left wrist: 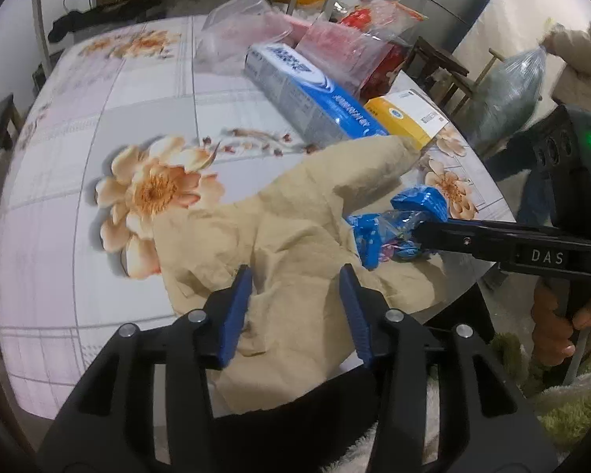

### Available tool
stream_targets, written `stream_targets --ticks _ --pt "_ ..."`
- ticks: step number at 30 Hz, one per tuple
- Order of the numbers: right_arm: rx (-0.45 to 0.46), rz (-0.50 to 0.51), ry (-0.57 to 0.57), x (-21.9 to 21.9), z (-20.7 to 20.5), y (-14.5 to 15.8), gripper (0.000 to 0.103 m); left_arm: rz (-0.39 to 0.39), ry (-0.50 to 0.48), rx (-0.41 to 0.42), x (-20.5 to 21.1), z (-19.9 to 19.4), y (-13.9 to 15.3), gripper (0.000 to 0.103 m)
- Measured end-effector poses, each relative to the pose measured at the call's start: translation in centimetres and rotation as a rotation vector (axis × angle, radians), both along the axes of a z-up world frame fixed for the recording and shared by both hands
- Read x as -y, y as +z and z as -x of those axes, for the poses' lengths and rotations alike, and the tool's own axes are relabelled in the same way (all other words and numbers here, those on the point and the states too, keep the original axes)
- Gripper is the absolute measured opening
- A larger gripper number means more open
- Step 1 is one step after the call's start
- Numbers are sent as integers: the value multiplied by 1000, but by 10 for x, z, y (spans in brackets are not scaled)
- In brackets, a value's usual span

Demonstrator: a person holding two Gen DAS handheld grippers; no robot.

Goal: Collect trash
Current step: 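Lift the crumpled beige paper with the left gripper while the right gripper holds the blue bag, then hold the beige paper in the left gripper beside the blue bag in the right gripper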

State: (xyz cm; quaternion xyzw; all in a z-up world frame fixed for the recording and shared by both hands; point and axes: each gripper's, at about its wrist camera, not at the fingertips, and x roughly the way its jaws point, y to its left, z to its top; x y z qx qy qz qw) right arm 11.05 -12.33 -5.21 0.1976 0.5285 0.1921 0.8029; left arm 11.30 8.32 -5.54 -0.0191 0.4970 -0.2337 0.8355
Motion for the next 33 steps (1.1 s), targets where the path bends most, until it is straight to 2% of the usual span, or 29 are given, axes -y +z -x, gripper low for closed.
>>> stream_targets --ticks 4,11,17,21,23,27,33 --pt "9 -24 18 -5 0 4 23 1 2 9 2 3 0 47" --pt "120 -7 3 9 18 36 23 -22 18 25 -5 9 4 47" --pt "170 100 -32 21 27 53 23 -108 47 81 -10 15 13 47" --pt "130 200 -27 15 25 39 23 -139 48 101 -11 20 16 54" --pt "106 242 -18 7 21 29 23 -149 47 92 -12 20 13 54" --pt "71 172 16 -3 18 16 23 -132 40 54 -12 22 4 54" --pt "53 104 62 -16 8 11 23 -39 -2 37 -10 25 1 54"
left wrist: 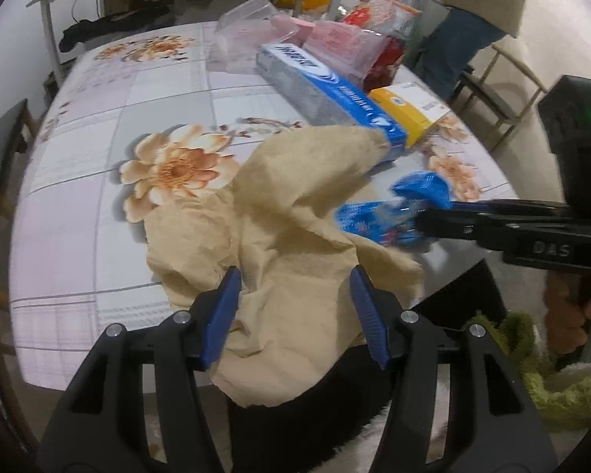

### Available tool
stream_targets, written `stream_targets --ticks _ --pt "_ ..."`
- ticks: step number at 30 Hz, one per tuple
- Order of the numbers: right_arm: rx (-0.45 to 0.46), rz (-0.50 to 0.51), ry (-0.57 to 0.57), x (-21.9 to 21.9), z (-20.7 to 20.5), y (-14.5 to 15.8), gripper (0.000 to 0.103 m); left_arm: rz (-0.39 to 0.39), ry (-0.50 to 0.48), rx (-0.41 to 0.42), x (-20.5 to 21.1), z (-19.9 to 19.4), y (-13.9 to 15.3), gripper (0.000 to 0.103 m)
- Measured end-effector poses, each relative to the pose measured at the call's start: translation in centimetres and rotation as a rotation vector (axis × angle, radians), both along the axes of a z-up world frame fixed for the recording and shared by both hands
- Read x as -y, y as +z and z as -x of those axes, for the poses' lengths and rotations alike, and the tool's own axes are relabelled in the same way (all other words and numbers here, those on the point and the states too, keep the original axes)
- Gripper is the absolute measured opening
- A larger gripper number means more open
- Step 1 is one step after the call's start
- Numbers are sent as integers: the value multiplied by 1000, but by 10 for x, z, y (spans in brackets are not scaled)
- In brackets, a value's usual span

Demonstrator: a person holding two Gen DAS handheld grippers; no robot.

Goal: Collect trash
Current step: 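Hold the beige paper in the left gripper beside the blue bag in the right gripper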

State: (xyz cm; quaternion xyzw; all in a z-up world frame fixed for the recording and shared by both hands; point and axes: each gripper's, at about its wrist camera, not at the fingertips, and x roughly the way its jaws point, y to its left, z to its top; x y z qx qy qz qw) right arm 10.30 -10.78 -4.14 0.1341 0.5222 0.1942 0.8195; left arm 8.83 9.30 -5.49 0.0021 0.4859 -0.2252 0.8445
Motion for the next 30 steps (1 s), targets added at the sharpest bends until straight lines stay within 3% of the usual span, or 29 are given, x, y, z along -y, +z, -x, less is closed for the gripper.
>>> stream_targets --ticks 10,20,23,25,30 --pt "-89 -155 24 -5 -11 -13 23 133 -86 -32 10 3 -1 54" --pt "-157 -282 20 -5 -12 -24 23 90 -98 -11 17 -3 -2 52" --pt "-160 -293 19 -4 -10 -25 23 63 -71 -2 16 -6 -2 38" --pt "-159 -295 16 -2 -9 -24 23 43 -62 1 16 -7 -2 21" --pt "-116 -239 -4 5 -3 -14 23 27 -54 3 12 -8 -3 12"
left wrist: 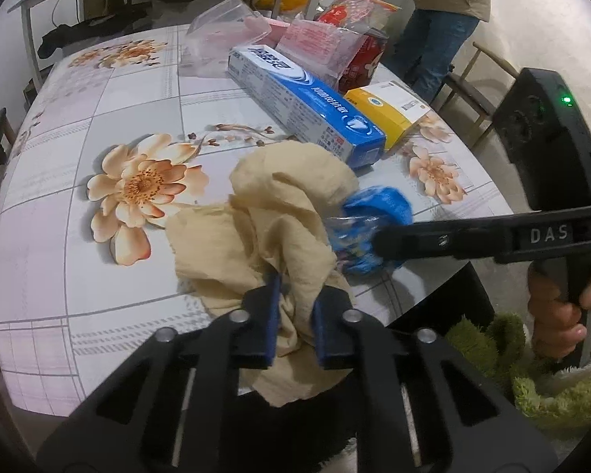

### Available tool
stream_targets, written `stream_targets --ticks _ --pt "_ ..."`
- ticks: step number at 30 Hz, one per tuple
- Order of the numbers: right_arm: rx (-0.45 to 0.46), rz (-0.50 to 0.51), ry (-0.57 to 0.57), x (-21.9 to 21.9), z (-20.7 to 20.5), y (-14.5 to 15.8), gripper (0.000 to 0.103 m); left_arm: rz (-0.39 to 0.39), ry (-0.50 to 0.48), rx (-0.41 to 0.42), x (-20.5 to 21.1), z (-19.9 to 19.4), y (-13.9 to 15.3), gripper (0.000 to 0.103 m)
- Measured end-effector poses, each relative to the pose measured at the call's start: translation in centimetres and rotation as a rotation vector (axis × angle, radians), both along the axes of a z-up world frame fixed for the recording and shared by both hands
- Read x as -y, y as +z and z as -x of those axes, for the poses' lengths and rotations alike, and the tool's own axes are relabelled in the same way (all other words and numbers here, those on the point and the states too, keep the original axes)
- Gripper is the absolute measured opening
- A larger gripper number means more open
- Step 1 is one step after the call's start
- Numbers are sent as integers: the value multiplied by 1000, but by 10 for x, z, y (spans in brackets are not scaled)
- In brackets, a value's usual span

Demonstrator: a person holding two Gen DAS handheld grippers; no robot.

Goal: Collect trash
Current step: 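Hold the beige paper in the left gripper beside the blue bag in the right gripper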

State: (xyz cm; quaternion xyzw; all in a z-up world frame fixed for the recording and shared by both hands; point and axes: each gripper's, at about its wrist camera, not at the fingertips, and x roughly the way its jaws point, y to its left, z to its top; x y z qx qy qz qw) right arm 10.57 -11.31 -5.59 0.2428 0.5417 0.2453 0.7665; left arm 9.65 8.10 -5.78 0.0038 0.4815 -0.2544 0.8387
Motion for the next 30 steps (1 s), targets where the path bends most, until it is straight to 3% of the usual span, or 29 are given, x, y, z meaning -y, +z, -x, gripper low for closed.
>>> stream_targets --ticks 7,12,19,25,29,30 --pt "115 91 -74 29 13 38 23 22 37 -17 -5 -1 -2 6" --pt "201 26 -88 36 11 63 23 35 44 -23 -6 -1 -2 6" --pt "155 139 17 -8 -16 39 23 32 34 -9 -6 2 -3 6" --pt "81 155 76 -31 -18 14 23 -9 22 -7 -4 1 -1 9" --pt "81 157 86 -34 -18 13 23 -54 23 -2 -3 1 2 21" --pt "78 155 86 -33 -19 13 23 -82 25 10 -1 1 3 28"
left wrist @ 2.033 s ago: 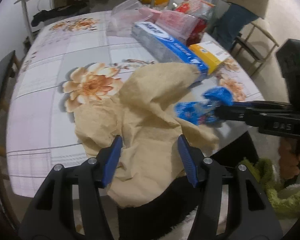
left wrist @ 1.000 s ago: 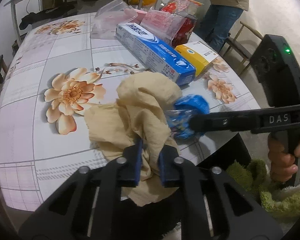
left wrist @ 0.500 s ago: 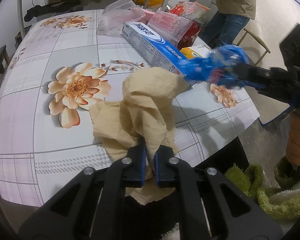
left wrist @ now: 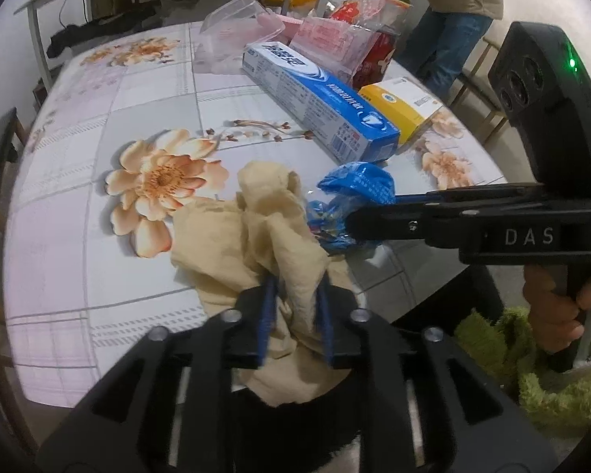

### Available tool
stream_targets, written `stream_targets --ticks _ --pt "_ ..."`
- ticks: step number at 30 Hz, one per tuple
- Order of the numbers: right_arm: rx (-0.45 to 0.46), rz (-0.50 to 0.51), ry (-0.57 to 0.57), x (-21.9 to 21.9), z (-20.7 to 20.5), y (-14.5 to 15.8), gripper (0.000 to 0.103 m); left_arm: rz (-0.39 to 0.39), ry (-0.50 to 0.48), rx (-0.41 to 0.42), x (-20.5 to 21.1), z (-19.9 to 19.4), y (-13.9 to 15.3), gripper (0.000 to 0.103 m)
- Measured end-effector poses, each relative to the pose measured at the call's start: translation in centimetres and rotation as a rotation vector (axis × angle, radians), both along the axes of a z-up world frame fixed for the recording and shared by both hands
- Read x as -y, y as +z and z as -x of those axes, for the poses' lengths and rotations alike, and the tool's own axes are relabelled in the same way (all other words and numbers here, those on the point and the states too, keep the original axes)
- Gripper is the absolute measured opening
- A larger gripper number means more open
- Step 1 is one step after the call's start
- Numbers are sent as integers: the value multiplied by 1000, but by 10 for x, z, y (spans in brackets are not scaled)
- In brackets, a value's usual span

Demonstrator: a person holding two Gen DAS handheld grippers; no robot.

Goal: Collect trash
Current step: 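Hold the beige paper in the left gripper beside the blue bag in the right gripper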

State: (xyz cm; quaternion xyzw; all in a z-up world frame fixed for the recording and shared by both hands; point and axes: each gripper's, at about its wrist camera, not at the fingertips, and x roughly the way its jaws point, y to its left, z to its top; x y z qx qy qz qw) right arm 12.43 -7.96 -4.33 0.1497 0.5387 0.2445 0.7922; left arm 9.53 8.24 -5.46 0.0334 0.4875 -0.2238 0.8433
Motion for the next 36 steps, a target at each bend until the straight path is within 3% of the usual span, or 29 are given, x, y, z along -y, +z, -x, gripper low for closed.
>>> stream_targets --ticks 1,3,12,22,36 --pt "-3 -3 0 0 0 -1 23 -23 3 11 0 0 0 35" --pt "-4 -6 0 1 0 -1 23 -76 8 34 2 1 0 40" --pt "-9 -30 0 1 0 -3 23 -110 -1 43 3 -5 -2 40" --pt "-19 -71 -24 11 2 -4 23 -145 -35 72 15 -5 -2 17" --pt "-15 -72 -82 31 6 -4 23 -164 -32 74 20 -7 -1 10"
